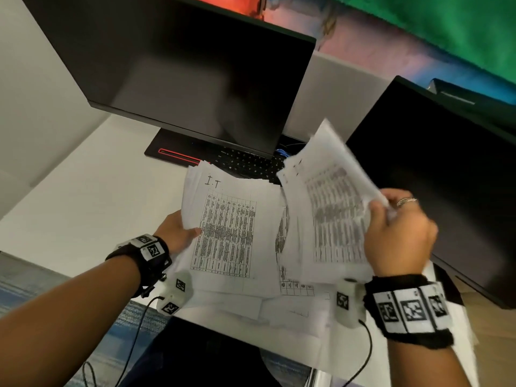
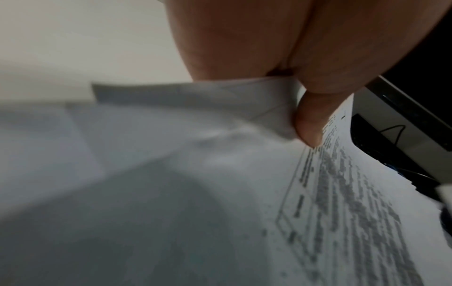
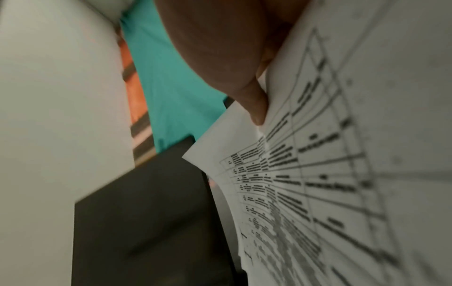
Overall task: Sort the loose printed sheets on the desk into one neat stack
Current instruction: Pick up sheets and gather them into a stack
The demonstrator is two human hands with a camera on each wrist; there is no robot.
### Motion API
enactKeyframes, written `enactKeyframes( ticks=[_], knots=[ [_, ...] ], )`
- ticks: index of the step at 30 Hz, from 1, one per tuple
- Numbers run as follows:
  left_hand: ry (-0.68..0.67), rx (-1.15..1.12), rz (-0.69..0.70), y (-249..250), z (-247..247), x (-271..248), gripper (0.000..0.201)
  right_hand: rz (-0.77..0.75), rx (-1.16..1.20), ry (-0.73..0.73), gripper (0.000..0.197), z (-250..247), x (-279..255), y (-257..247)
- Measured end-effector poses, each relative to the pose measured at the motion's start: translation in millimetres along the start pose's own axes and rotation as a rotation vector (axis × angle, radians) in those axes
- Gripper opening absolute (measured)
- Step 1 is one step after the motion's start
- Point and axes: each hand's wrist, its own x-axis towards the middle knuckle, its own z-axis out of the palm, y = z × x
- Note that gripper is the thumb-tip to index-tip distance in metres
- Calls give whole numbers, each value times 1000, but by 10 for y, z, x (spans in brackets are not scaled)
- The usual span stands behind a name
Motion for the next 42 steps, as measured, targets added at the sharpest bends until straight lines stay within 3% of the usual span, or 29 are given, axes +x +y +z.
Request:
enactKeyframes(
  ticks=[3,7,11,15,17,19,22,24,27,28,31,32,35,37,40,42],
  knots=[
    [-18,90,23,44,61,3,45,16,172,113,12,-162,150,-58],
    [-60,107,61,91,136,10,43,197,366,46,18,96,121,48],
    [-52,-16,-8,106,165,45,36,391,377,-136,17,666,-124,241],
    [-62,-233,-162,119,181,93,76,537,91,-449,31,1282,-344,542],
    [-82,-85,-89,176,245,102,62,466,-73,-671,41,1531,-508,578],
    [-28,123,4,234,325,105,41,388,-65,-766,44,1683,-638,522],
    [59,120,61,285,305,63,41,417,1,-712,47,1742,-672,531],
    [76,-27,121,312,169,14,37,496,129,-650,70,1666,-620,573],
    [56,-227,218,471,-104,-131,35,588,527,-640,101,1410,-449,443],
    [51,-280,254,558,-185,-168,37,585,654,-623,96,1306,-358,350],
    [73,-348,383,905,-375,-332,40,438,764,-452,29,983,-94,17],
    [95,-373,431,1009,-414,-384,36,379,796,-387,17,865,-39,-90],
    [134,-424,553,1178,-457,-506,34,275,989,-301,22,620,-5,-301],
    [128,-436,563,1087,-396,-453,55,234,1047,-296,35,589,-53,-341],
    [60,-443,425,847,-172,-304,71,312,1031,-291,56,736,-148,-255],
    [62,-334,343,735,19,-225,55,418,921,-335,62,929,-253,-105]
  ],
)
